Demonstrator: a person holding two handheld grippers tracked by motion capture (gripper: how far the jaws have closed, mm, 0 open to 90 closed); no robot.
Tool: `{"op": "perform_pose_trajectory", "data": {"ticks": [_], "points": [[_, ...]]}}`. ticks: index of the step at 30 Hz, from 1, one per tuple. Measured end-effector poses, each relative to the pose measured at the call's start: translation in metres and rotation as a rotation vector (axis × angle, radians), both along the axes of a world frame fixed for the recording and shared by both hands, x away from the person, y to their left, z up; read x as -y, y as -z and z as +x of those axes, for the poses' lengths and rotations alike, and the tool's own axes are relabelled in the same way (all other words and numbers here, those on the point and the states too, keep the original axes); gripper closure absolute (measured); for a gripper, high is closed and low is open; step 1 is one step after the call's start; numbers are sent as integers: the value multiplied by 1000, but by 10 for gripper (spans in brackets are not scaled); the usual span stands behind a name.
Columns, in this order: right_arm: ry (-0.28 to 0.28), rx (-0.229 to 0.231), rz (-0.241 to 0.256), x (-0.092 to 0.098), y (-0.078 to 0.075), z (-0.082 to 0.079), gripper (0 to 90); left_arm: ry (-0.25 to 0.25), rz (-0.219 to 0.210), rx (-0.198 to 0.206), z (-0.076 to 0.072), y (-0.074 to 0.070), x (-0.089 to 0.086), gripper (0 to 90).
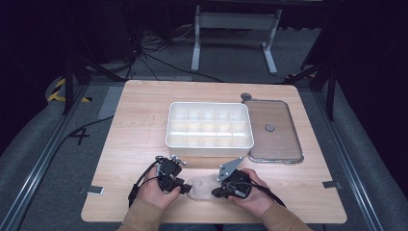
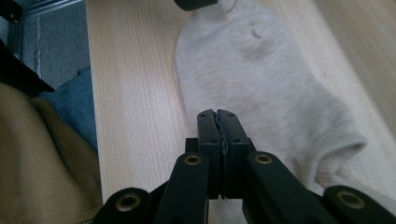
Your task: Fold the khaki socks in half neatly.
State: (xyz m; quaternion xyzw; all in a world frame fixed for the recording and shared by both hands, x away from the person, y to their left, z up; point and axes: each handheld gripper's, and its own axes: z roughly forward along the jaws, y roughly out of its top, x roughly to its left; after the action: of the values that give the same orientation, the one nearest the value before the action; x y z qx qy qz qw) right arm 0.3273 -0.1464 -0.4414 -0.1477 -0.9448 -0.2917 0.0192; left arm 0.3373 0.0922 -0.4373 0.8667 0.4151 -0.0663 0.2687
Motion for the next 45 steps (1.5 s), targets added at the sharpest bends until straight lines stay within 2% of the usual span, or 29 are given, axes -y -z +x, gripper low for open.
{"op": "perform_pose_trajectory", "data": {"ticks": [7, 9, 11, 15, 20, 24, 29, 32, 37, 38, 45], "points": [[-10, -13, -19, -2, 4, -2, 899, 0, 20, -30, 0, 2, 2, 584], [-10, -10, -19, -2, 4, -2, 899, 1, 24, -27, 1, 3, 3, 585], [-18, 5, -26, -2, 4, -2, 899, 1, 24, -31, 1, 4, 3, 590], [-16, 0, -20, -2, 5, -3, 899, 8, 16, -50, 1, 7, 5, 611], [-13, 7, -21, -2, 5, -4, 899, 22, 33, -38, 1, 7, 9, 711], [-12, 8, -21, -2, 5, -4, 899, 35, 29, -41, 0, 8, 11, 731], [-17, 14, -23, -2, 5, -5, 900, 48, 53, -25, -2, 7, 17, 739], [-12, 20, -25, -2, 5, -5, 899, 54, 70, -24, -3, 7, 21, 836], [-12, 21, -29, -2, 4, -6, 900, 60, 87, -4, -6, 5, 23, 866], [-11, 22, -28, -2, 4, -6, 900, 54, 89, 10, -6, 5, 23, 868], [-3, 30, -30, -2, 5, -7, 900, 46, 46, 29, -6, -4, 17, 871]]}}
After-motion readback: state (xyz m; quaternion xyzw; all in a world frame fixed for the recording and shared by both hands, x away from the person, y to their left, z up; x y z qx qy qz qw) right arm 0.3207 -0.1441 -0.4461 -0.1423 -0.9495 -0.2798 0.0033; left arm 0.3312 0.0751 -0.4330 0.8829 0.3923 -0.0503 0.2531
